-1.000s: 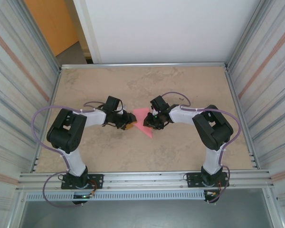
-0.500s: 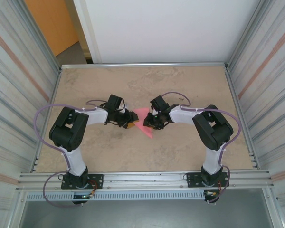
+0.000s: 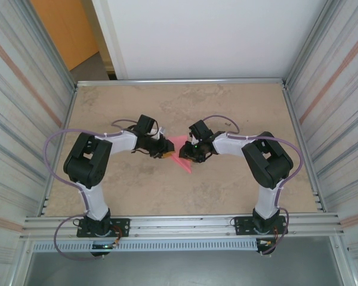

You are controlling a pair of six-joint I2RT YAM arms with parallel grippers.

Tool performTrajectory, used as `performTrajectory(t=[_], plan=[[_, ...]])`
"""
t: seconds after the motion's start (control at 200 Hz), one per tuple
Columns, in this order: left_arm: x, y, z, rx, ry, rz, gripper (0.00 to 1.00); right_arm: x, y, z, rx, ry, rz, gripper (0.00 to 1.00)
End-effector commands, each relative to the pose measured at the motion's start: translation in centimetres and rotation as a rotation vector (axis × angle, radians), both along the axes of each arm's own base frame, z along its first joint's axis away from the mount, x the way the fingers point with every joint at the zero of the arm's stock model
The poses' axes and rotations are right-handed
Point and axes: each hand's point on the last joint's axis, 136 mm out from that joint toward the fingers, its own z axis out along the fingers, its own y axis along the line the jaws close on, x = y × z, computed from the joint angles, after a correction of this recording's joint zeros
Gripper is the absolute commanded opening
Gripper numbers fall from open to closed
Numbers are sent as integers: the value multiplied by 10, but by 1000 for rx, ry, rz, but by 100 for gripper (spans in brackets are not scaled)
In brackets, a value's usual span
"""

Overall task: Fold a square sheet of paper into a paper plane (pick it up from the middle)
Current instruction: Fourth fold the wing at the center of the table.

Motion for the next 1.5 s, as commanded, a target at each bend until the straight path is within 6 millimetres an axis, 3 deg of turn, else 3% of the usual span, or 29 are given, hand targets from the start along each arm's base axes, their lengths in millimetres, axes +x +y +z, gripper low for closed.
performTrajectory(t=[0.0, 0.236, 0.511, 0.651, 1.022, 1.233, 1.493], plan=[[-4, -5, -2, -11, 21, -43, 21, -4, -13, -8, -47, -9, 8, 35], [0, -3, 1, -2, 14, -19, 8, 7, -20, 16, -72, -128, 21, 46], [2, -3, 20, -19, 14, 42, 9, 11, -42, 57, -317, -453, 126, 56], [2, -2, 28, -18, 28, 66, 10, 1, -31, 63, -380, -550, 215, 55], [2, 1, 34, 6, 78, 106, 12, -11, 12, 35, -539, -663, 390, 50], [2, 0, 34, 5, 91, 109, 12, -10, 14, 19, -600, -672, 411, 45], [1, 0, 33, 5, 100, 109, 13, -5, 15, 17, -624, -696, 410, 36]])
